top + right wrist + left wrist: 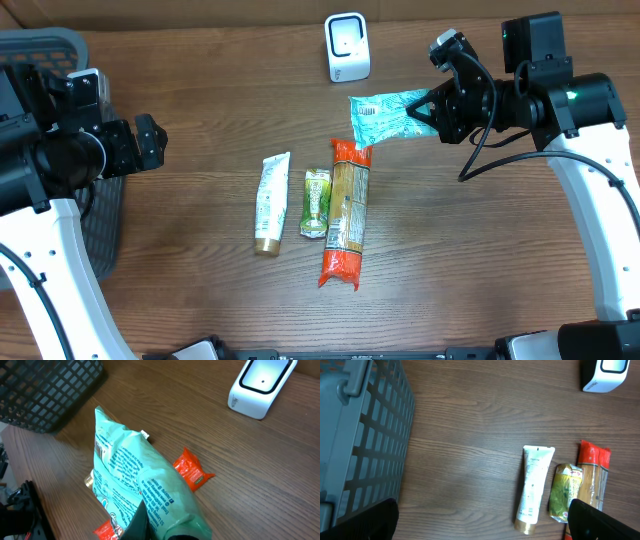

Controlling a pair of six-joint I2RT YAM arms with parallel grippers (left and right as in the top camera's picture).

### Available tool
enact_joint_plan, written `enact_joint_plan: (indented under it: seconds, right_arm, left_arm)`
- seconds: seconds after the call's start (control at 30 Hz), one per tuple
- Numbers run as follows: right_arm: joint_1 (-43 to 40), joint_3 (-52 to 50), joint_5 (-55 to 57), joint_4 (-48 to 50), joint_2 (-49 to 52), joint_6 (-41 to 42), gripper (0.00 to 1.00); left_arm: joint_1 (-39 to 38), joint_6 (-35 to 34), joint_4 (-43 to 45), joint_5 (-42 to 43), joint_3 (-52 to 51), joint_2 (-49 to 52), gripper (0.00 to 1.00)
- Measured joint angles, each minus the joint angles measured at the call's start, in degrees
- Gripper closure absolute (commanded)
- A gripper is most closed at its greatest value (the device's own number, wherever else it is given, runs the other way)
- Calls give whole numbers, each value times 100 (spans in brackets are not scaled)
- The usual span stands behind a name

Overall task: Scan the item barcode
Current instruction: 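Hold the teal pack's barcode face in front of the scanner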

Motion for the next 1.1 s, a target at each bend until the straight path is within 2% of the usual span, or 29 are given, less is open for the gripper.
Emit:
enact_joint_plan:
  seconds: [0.4,0.5,0.67,0.77,0.87,1.0,1.1]
  right_arm:
    - [0,0,39,90,2,72,96]
    - [26,0,411,304,31,529,97]
    - [232,0,1725,789,295,1360,97]
    - [538,-4,2776,1351,531,1646,97]
    - [951,-13,4065,2374,809,1633,97]
    - [1436,-17,5554,3919,1333,933,96]
    - [1624,-22,6234,5117,1827,-50,96]
  left_arm:
    - [0,0,0,0,0,0,1]
    - [0,0,0,2,0,0,1]
    - [0,-2,0,0,0,0,0]
    - [0,0,0,0,0,0,0]
    - [0,0,2,2,0,0,0]
    - [0,0,-2,2,0,0,0]
    - [0,0,2,2,0,4,0]
